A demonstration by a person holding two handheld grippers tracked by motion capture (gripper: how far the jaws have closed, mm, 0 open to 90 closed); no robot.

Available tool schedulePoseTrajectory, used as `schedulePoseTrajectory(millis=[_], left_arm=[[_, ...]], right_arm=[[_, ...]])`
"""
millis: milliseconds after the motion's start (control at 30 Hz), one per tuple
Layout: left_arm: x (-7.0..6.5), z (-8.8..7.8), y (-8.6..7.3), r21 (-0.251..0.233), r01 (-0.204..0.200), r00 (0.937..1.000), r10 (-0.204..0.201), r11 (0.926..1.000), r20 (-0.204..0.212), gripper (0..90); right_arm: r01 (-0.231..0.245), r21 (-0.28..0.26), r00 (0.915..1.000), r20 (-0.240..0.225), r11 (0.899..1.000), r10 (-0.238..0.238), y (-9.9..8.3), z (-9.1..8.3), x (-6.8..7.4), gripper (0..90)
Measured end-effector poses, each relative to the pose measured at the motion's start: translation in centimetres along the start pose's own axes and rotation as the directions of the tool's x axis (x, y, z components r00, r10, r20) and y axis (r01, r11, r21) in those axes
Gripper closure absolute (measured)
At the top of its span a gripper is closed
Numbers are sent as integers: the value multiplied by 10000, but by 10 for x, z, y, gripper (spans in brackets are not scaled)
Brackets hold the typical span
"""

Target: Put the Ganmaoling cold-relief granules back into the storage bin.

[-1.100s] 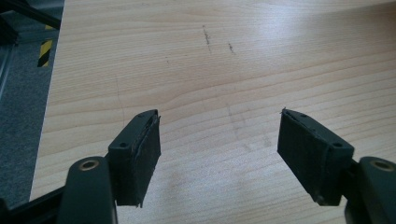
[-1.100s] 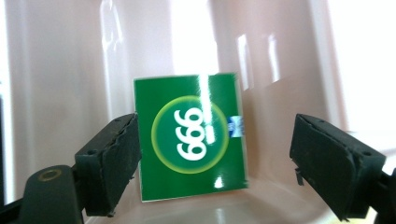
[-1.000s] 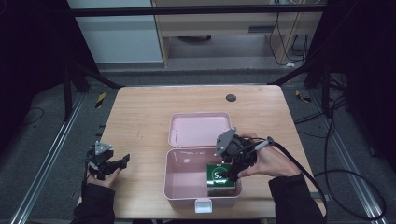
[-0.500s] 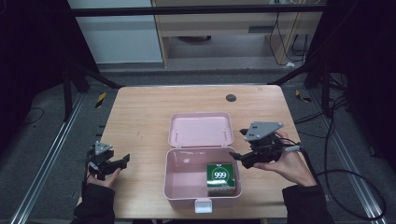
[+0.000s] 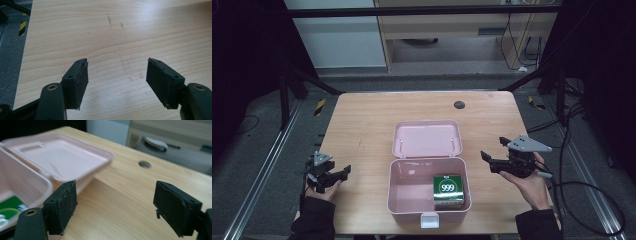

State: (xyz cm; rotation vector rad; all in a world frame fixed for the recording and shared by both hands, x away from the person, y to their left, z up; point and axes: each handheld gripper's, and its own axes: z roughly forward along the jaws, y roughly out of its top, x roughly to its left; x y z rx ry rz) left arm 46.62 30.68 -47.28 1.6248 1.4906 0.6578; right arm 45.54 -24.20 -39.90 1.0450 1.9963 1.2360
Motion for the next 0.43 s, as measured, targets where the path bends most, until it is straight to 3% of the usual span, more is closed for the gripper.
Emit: schedulePoseTrajectory(millis=[100, 200, 433], left_arm=[[1, 0, 0, -28, 18, 10000, -18, 10000, -12, 348], [2, 1, 0, 19, 17, 10000, -17, 10000, -78, 362], [4, 3, -1, 43, 24, 9999, -23, 10000, -160, 411]], right_arm=[[-387, -22, 9979, 528, 9992, 387, -14, 4, -8, 153], [-735, 76, 9894, 1265, 9973, 719, -30, 8, -14, 146], [-1495, 674, 9694, 2066, 9865, 1328, -54, 20, -26, 111]])
